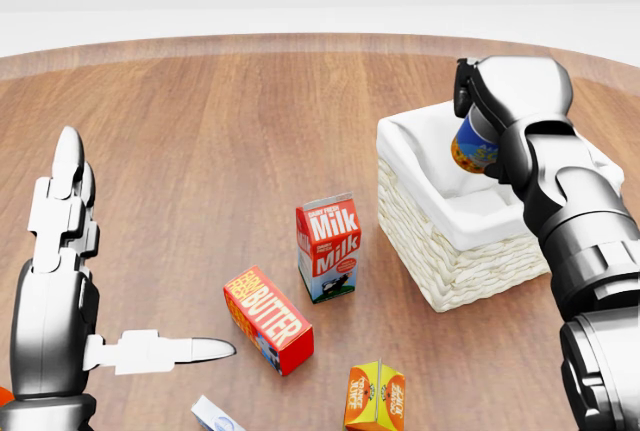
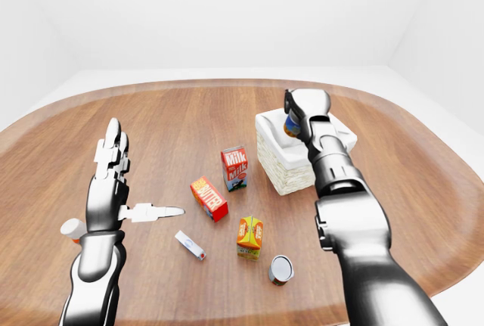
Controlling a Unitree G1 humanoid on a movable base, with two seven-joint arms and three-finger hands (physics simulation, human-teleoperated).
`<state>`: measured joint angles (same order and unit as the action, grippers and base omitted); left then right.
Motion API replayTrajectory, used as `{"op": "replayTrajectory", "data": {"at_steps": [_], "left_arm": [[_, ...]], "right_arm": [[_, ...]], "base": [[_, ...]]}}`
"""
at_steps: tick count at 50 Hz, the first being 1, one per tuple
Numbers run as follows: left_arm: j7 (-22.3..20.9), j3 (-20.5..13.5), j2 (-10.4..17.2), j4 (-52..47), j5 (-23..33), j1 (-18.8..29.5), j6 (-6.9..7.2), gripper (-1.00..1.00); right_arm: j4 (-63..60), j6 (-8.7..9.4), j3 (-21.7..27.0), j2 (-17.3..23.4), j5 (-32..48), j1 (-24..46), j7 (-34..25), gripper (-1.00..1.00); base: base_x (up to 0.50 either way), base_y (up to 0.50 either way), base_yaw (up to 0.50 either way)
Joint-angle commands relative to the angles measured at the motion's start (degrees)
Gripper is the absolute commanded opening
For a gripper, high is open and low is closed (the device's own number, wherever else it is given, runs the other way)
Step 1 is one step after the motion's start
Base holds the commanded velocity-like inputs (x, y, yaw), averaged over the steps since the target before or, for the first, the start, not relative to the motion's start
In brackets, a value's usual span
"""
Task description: Pick up the alphabet soup and the tomato sauce, and put them in the basket.
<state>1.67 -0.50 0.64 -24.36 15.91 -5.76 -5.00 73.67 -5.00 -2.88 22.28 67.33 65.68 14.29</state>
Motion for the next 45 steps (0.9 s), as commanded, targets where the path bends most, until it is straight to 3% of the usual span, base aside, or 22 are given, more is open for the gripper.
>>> {"op": "replayTrajectory", "data": {"at_steps": [1, 45], "left_arm": [[0.2, 0.0, 0.0, 0.1, 0.1, -0.2, 0.00, 1.00], [0.1, -0.2, 0.0, 0.2, 0.0, -0.1, 0.00, 1.00]], "right_arm": [[-0.6, 0.00, 1.1, 1.2, 0.3, -1.4, 1.9, -1.00], [0.4, 0.00, 0.9, 0.0, -1.3, -4.4, 3.9, -1.00]], "base": [[0.00, 0.00, 0.00], [0.00, 0.00, 0.00]]}}
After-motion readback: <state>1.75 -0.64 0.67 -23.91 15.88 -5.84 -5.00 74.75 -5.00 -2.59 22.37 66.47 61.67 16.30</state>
